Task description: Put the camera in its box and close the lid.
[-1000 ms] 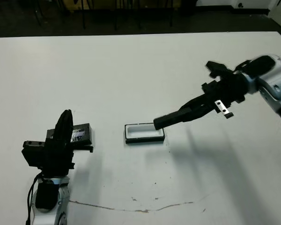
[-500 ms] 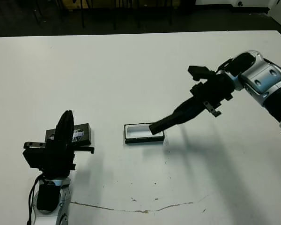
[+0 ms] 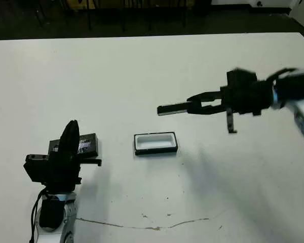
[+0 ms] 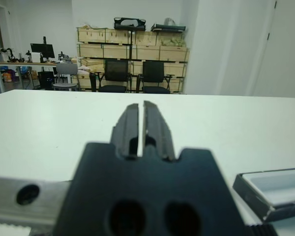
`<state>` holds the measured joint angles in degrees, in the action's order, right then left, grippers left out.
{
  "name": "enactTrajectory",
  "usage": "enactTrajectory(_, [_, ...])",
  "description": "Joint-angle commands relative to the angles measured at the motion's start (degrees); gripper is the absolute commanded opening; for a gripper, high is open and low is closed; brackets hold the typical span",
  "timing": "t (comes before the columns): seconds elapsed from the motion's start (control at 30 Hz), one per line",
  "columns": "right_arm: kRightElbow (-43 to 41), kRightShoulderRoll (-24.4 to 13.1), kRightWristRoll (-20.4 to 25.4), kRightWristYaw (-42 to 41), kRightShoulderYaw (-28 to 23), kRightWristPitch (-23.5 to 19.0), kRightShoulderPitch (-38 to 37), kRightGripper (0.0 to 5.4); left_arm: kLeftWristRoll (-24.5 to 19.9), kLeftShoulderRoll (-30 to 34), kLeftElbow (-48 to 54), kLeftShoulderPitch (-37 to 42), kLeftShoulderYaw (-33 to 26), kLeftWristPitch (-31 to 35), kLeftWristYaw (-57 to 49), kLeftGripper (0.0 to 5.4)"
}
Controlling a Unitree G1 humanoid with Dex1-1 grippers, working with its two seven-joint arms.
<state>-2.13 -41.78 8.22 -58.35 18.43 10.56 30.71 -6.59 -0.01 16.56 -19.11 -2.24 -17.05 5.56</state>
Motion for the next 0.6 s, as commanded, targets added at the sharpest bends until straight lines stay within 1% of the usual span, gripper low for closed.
enactTrajectory(0.03, [-0.1, 2.6, -4.8, 5.4, -1.7, 6.9, -5.2, 0.01, 0.0, 0.7, -1.4, -3.4, -0.4, 0.2, 0.5, 0.00])
enactTrajectory(0.17, [5.6, 6.0, -11.0, 12.3, -2.6, 22.7, -7.8, 0.01, 0.2, 0.5, -1.0, -3.4, -0.4, 0.7, 0.3, 0.00])
enactTrajectory(0.2, [7.9, 6.8, -12.0, 13.6, -2.6, 26.8, -7.6, 0.01, 0.2, 0.5, -1.1, -3.4, -0.5, 0.4, 0.4, 0.00])
enactTrajectory(0.27, [13.7, 8.5, -16.0, 17.9, -2.9, 36.6, -6.7, 0.01, 0.6, 0.6, -0.9, -3.4, -0.5, 0.5, 0.3, 0.00])
enactTrajectory(0.3, [15.9, 9.1, -17.8, 19.6, -2.9, 40.0, -6.2, 0.01, 0.9, 0.6, -0.8, -3.5, -0.5, 0.6, 0.2, 0.00])
enactTrajectory(0.4, [21.7, 10.1, -22.3, 24.0, -3.1, 47.6, -3.8, 0.01, 0.6, 0.5, -0.7, -3.5, -0.5, 0.6, 0.3, 0.00])
enactTrajectory(0.47, [24.8, 10.7, -25.0, 26.9, -3.3, 51.6, -2.3, 0.01, 0.5, 0.4, -0.5, -3.5, -0.5, 0.7, 0.3, 0.00])
enactTrajectory(0.57, [29.4, 11.2, -31.0, 32.3, -4.0, 57.9, 0.2, 0.01, 1.1, 0.4, -0.3, -3.7, -0.5, 1.0, 0.0, 0.00])
enactTrajectory(0.6, [30.6, 11.1, -32.7, 33.6, -4.0, 59.4, 1.0, 0.01, 1.1, 0.4, 0.0, -3.8, -0.4, 1.3, -0.1, 0.00])
